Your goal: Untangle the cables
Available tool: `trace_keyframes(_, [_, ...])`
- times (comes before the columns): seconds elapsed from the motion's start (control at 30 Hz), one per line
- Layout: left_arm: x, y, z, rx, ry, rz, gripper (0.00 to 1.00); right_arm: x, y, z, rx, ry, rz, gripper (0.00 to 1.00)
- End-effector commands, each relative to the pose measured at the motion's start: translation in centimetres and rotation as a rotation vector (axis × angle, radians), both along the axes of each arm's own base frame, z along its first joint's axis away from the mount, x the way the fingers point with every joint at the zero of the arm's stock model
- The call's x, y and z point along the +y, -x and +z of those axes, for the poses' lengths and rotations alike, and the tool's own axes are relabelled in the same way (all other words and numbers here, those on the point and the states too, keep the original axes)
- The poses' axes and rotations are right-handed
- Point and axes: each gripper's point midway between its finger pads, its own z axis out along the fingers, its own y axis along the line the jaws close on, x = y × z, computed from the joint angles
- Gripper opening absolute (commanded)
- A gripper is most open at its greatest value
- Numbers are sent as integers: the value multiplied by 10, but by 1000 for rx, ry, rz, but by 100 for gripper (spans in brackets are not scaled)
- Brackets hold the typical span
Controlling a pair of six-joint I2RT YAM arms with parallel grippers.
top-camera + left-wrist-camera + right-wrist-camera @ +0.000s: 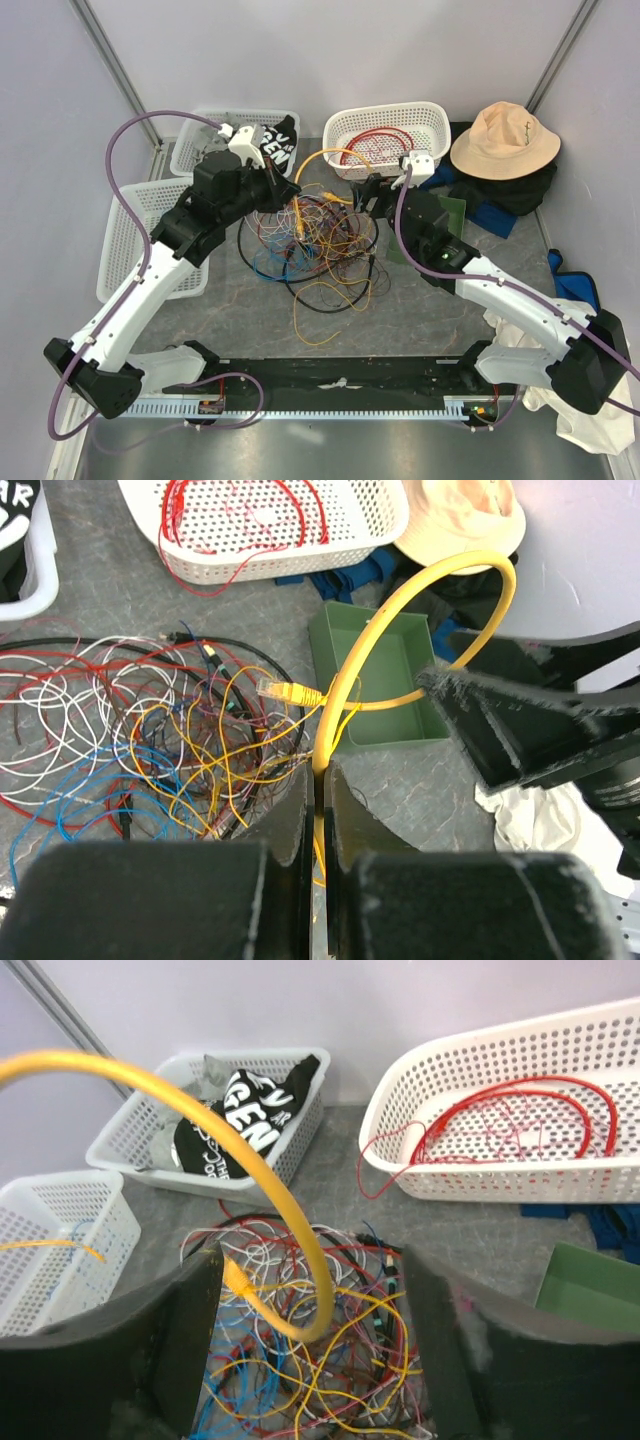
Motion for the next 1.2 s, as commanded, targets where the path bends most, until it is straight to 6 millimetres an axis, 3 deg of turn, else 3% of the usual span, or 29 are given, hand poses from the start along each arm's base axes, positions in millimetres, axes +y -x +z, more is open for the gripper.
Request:
trace_keyframes(0.0, [-2, 4, 2, -37, -12, -34, 2, 3, -4, 48, -136, -76, 0, 57])
trace_keyframes(0.07, [-2, 4, -1, -29, -17, -33, 2, 3, -3, 55, -148, -80, 1, 37])
trace_keyframes(0.1, [-2, 4, -4, -25, -19, -33, 2, 3, -3, 57, -148, -81, 2, 15])
trace_keyframes(0.13, [-2, 4, -7, -20, -22, -30, 2, 2, -2, 57, -139, -73, -1, 5])
trace_keyframes(0.2, [3, 2, -13, 1, -30, 6, 7, 0, -1, 66, -138, -78, -2, 0])
trace_keyframes(0.23, [5, 1, -18, 15, -34, 22, 32, -1, 2, 69, -133, -73, 6, 0])
trace_keyframes(0.3, [15, -2, -26, 41, -51, 89, 62, -2, 7, 83, -140, -89, 17, 0])
trace_keyframes(0.37, [24, -2, -35, 64, -63, 141, 99, -6, 13, 94, -135, -90, 25, 0])
trace_keyframes(0.47, [43, -5, -46, 84, -94, 246, 100, -10, 21, 106, -121, -85, 37, 0])
trace_keyframes(0.57, [60, -5, -57, 100, -120, 329, 100, -12, 26, 103, -81, -34, 55, 0])
trace_keyframes(0.7, [80, 3, -51, 60, -98, 408, 100, -24, 31, 87, -27, 16, 24, 0])
trace_keyframes(0.83, [85, 12, -46, 15, -49, 408, 99, -40, 45, 106, -68, -27, 6, 0])
trace_keyframes(0.9, [75, 13, -38, -27, 13, 356, 98, -39, 49, 120, -81, -52, 22, 0])
trace_keyframes(0.97, [64, 18, -44, -71, 55, 285, 98, -37, 52, 132, -80, -69, 40, 0])
trace_keyframes(1.0, [48, 19, -27, -151, 136, 205, 98, -36, 54, 132, -67, -76, 47, 0])
trace_keyframes(1.03, [41, 20, -52, -150, 143, 168, 99, -35, 53, 133, -60, -82, 52, 0])
trace_keyframes(1.07, [33, 29, -45, -203, 200, 102, 99, -35, 55, 141, -66, -95, 55, 0])
trace_keyframes(1.1, [27, 31, -14, -352, 309, 64, 99, -35, 56, 142, -55, -100, 60, 0])
trace_keyframes(1.13, [25, 35, -45, -359, 305, 46, 100, -34, 57, 150, -63, -109, 65, 0])
trace_keyframes(1.17, [20, 42, -46, -407, 318, -6, 100, -35, 58, 152, -61, -111, 65, 0])
